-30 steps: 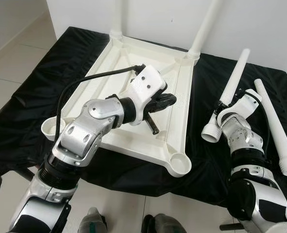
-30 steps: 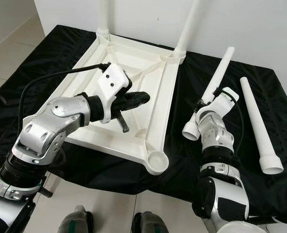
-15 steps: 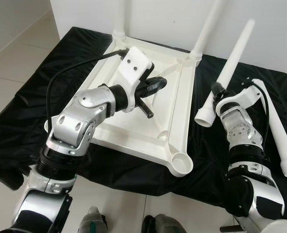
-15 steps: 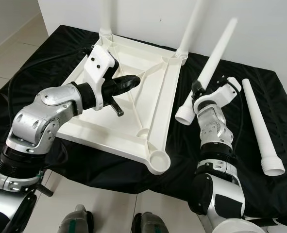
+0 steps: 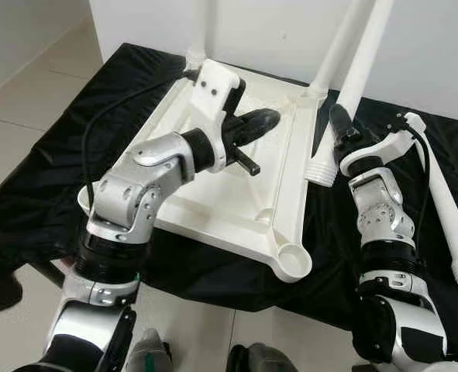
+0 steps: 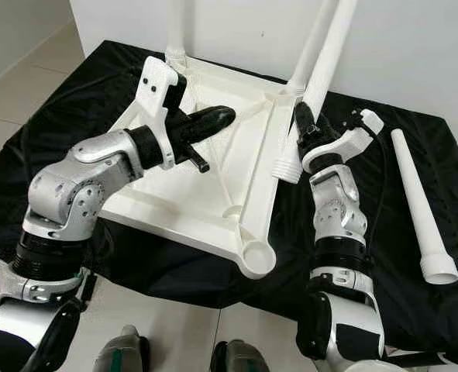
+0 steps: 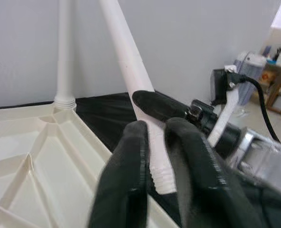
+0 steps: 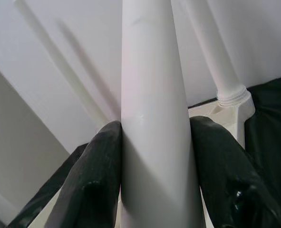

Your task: Building children table

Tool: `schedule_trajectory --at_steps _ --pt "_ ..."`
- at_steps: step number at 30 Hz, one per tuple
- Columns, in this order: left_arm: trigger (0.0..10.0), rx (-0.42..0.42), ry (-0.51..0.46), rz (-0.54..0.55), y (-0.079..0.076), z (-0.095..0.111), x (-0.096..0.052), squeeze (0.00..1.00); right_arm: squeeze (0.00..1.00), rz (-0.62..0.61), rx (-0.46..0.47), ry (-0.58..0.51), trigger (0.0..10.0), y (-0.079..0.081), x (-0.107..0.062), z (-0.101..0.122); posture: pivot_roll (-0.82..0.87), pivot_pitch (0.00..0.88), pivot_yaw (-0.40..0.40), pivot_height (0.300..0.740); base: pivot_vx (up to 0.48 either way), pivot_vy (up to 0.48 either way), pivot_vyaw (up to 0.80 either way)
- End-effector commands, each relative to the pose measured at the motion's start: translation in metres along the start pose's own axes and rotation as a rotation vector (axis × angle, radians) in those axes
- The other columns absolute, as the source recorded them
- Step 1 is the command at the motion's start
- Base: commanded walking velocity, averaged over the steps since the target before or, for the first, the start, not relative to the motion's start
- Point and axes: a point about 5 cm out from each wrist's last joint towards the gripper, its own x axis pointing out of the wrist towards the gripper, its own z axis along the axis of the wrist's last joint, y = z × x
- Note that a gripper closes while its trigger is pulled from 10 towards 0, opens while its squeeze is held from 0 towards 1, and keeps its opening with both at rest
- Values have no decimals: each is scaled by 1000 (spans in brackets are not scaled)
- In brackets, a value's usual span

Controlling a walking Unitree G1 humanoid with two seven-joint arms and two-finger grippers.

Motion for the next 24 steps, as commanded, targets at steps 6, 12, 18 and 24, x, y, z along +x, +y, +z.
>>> schedule_trajectory --at_steps 6,12,18,24 --pt "10000 0 -25 53 -1 7 11 1000 0 126 -68 -23 10000 13 0 10 79 0 -166 740 0 0 0" --pt "10000 -12 -39 67 -3 12 13 1000 0 221 -107 -27 10000 22 -4 13 77 0 -169 740 0 0 0" --pt "10000 -76 -51 -11 -13 18 16 0 0 351 -136 -23 10000 36 -11 11 57 13 -127 740 0 0 0" --pt "10000 -122 -44 -98 -21 21 19 0 0 459 -160 -1 10000 46 -20 6 45 15 -101 740 0 0 0"
